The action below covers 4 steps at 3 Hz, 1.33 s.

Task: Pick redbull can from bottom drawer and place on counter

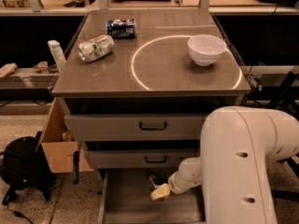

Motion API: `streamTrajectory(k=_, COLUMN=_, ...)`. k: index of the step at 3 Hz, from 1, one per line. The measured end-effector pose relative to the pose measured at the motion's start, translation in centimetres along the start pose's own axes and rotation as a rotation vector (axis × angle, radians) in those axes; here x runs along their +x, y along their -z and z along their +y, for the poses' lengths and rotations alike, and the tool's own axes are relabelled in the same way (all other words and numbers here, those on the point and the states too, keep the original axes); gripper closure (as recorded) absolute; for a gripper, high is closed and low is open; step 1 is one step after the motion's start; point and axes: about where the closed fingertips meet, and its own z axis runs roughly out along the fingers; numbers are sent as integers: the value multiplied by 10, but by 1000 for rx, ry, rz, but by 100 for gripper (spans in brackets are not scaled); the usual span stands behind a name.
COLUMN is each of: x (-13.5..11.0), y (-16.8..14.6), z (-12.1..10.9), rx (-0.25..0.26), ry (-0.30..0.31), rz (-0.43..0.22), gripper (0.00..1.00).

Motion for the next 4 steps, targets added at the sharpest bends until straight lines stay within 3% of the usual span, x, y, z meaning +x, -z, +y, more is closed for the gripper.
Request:
streamTrajectory(k=3, x=-9, y=-54, z=-27, rx=17, ry=-120, rz=-15, gripper=0)
streamTrajectory(k=4, x=-9, y=-54, z=-27, rx=16, ry=-120, rz=-15, gripper=0)
